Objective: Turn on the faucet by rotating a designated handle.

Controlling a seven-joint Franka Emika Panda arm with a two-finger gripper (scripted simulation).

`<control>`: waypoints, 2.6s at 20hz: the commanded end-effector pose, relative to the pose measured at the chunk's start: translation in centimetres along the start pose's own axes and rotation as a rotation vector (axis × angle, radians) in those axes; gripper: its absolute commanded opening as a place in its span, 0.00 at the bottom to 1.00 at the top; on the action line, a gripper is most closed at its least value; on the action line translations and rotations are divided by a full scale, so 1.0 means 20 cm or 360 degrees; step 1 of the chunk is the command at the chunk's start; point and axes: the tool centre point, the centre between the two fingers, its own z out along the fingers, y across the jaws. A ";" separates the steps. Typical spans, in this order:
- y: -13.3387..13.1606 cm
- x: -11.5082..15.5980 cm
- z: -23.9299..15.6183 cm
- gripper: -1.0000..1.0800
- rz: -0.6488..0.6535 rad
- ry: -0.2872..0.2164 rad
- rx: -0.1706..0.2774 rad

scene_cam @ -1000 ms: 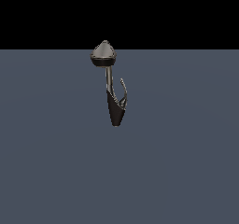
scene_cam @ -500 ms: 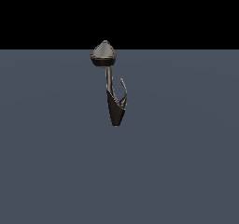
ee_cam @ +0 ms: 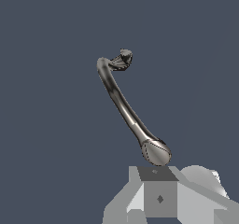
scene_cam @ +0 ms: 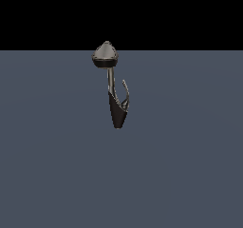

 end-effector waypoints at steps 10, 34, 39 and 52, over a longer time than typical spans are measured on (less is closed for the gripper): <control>-0.12 0.39 0.30 0.00 0.0518 -0.0250 0.0197; -0.14 1.00 0.96 0.00 0.1431 -0.0698 0.0566; -0.14 1.02 0.98 0.00 0.1460 -0.0714 0.0580; -0.10 0.89 0.98 0.00 0.1459 -0.0713 0.0578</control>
